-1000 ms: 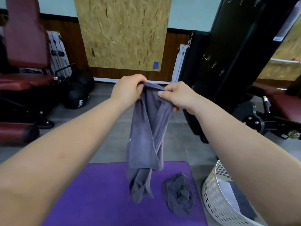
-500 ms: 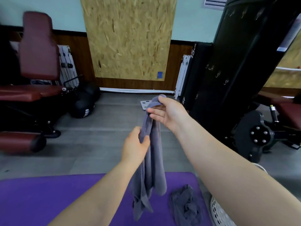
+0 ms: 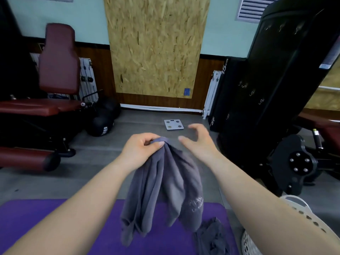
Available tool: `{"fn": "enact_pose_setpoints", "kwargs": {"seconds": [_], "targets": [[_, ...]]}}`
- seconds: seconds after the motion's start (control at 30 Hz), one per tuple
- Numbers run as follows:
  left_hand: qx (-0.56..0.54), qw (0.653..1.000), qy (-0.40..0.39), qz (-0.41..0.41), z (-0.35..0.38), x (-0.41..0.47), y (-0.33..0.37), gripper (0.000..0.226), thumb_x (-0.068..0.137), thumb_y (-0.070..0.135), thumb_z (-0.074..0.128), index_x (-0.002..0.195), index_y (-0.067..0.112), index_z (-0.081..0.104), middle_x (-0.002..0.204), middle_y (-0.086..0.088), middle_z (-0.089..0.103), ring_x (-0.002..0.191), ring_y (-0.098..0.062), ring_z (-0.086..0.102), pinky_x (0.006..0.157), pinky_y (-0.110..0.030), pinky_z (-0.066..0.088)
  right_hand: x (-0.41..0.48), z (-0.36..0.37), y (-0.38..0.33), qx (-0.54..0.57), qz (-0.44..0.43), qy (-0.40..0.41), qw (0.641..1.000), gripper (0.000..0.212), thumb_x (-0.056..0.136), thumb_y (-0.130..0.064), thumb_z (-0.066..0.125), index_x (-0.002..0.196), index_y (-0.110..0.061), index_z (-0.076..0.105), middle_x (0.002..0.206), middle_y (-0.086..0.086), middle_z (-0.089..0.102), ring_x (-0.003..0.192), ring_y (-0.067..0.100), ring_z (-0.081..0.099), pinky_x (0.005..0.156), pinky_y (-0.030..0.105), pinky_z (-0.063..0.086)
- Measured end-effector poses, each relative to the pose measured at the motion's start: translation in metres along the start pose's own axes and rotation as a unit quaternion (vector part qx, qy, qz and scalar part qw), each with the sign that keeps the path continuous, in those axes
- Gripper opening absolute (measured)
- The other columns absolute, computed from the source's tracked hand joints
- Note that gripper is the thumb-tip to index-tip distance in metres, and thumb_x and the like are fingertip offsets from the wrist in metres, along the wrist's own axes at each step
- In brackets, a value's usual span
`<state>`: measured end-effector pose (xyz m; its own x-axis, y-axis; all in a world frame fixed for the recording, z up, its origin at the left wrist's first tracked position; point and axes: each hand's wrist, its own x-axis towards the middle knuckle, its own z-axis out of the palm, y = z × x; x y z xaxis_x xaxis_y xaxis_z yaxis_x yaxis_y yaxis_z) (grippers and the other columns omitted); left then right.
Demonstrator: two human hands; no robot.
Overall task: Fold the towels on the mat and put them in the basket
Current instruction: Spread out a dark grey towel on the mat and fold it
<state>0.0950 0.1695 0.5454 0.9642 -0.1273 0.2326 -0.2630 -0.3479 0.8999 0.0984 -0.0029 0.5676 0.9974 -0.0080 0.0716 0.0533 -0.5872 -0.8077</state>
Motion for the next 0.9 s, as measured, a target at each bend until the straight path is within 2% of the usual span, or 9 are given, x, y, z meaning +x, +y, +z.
{"fn": "enact_pose_setpoints", "kwargs": {"seconds": [0.03, 0.1, 0.23, 0.33, 0.43, 0.57, 0.73, 0.83, 0.9], "targets": [[-0.003, 1.000, -0.010, 0.010, 0.002, -0.004, 0.004, 0.025, 0.084, 0.009, 0.063, 0.070, 0.030, 0.061, 0.054, 0.026, 0.062, 0.054, 0.012, 0.052, 0.058, -0.004, 0.040, -0.006, 0.005, -0.006, 0.042, -0.034, -0.083, 0.995, 0.032, 0.088, -0.018, 0.058, 0.119, -0.013, 0.051, 0.115, 0.000, 0.049, 0.108, 0.012, 0.047, 0.091, 0.021, 0.035], [-0.012, 1.000, -0.024, 0.016, 0.001, -0.014, 0.010, 0.016, 0.077, 0.021, 0.066, 0.067, 0.033, 0.065, 0.056, 0.022, 0.064, 0.058, 0.009, 0.052, 0.060, -0.008, 0.041, -0.019, 0.012, -0.014, 0.088, -0.049, -0.221, 0.970, 0.013, 0.089, -0.009, 0.054, 0.098, -0.016, 0.060, 0.095, 0.000, 0.057, 0.090, 0.009, 0.050, 0.080, 0.019, 0.039], [0.077, 0.997, -0.018, 0.000, -0.007, -0.037, 0.014, 0.034, 0.083, 0.012, 0.064, 0.059, 0.036, 0.064, 0.057, 0.028, 0.062, 0.059, 0.011, 0.055, 0.060, -0.005, 0.039, -0.034, 0.010, -0.004, 0.059, -0.047, -0.232, 0.970, 0.025, 0.086, -0.013, 0.059, 0.065, -0.024, 0.052, 0.053, -0.015, 0.050, 0.052, -0.002, 0.042, 0.053, 0.011, 0.033], [0.211, 0.977, -0.036, -0.014, -0.008, -0.057, 0.014, 0.031, 0.085, 0.015, 0.061, 0.065, 0.038, 0.057, 0.061, 0.040, 0.056, 0.067, 0.010, 0.056, 0.062, -0.006, 0.038, -0.041, 0.012, 0.007, -0.074, -0.101, -0.224, 0.966, 0.030, 0.084, -0.015, 0.057, 0.060, -0.027, 0.045, 0.058, -0.012, 0.044, 0.057, 0.005, 0.041, 0.054, 0.016, 0.031], [0.294, 0.956, -0.023, -0.009, -0.009, -0.073, 0.012, 0.014, 0.087, 0.020, 0.057, 0.081, 0.030, 0.066, 0.070, 0.025, 0.060, 0.085, -0.005, 0.058, 0.073, -0.021, 0.040, -0.050, 0.023, 0.013, -0.189, -0.142, -0.217, 0.947, 0.032, 0.083, -0.013, 0.050, 0.058, -0.025, 0.033, 0.062, -0.007, 0.043, 0.071, 0.020, 0.042, 0.058, 0.030, 0.030], [0.334, 0.942, 0.014, 0.027, -0.020, -0.085, 0.009, 0.020, 0.091, 0.020, 0.049, 0.100, 0.024, 0.067, 0.099, 0.011, 0.065, 0.100, -0.011, 0.055, 0.075, -0.022, 0.035, -0.066, 0.040, 0.022, -0.317, -0.156, -0.139, 0.925, 0.031, 0.086, -0.013, 0.044, 0.064, -0.023, 0.025, 0.107, 0.011, 0.059, 0.101, 0.029, 0.053, 0.066, 0.026, 0.026], [0.334, 0.940, 0.066, 0.028, -0.072, -0.091, -0.016, 0.043, 0.078, 0.039, 0.033, 0.100, 0.024, 0.067, 0.104, 0.007, 0.067, 0.104, -0.015, 0.057, 0.080, -0.025, 0.038, -0.057, 0.064, 0.037, -0.344, -0.074, -0.110, 0.930, 0.010, 0.084, -0.008, 0.044, 0.088, -0.017, 0.045, 0.119, 0.012, 0.058, 0.110, 0.030, 0.053, 0.080, 0.031, 0.041], [0.355, 0.929, 0.104, -0.001, -0.132, -0.084, -0.060, 0.027, 0.089, 0.033, 0.047, 0.100, 0.020, 0.068, 0.104, 0.001, 0.068, 0.103, -0.022, 0.059, 0.083, -0.030, 0.042, -0.044, 0.089, 0.025, -0.276, -0.048, -0.092, 0.955, 0.014, 0.082, -0.010, 0.044, 0.089, -0.013, 0.056, 0.107, 0.016, 0.064, 0.101, 0.032, 0.056, 0.075, 0.032, 0.040], [0.360, 0.926, 0.112, -0.032, -0.174, -0.075, -0.095, 0.020, 0.090, 0.025, 0.053, 0.101, 0.018, 0.067, 0.105, -0.003, 0.068, 0.102, -0.024, 0.059, 0.083, -0.031, 0.042, -0.036, 0.117, 0.004, -0.227, -0.060, -0.110, 0.966, 0.011, 0.070, -0.023, 0.040, 0.074, -0.022, 0.050, 0.090, 0.011, 0.063, 0.090, 0.029, 0.057, 0.068, 0.030, 0.034]]}}
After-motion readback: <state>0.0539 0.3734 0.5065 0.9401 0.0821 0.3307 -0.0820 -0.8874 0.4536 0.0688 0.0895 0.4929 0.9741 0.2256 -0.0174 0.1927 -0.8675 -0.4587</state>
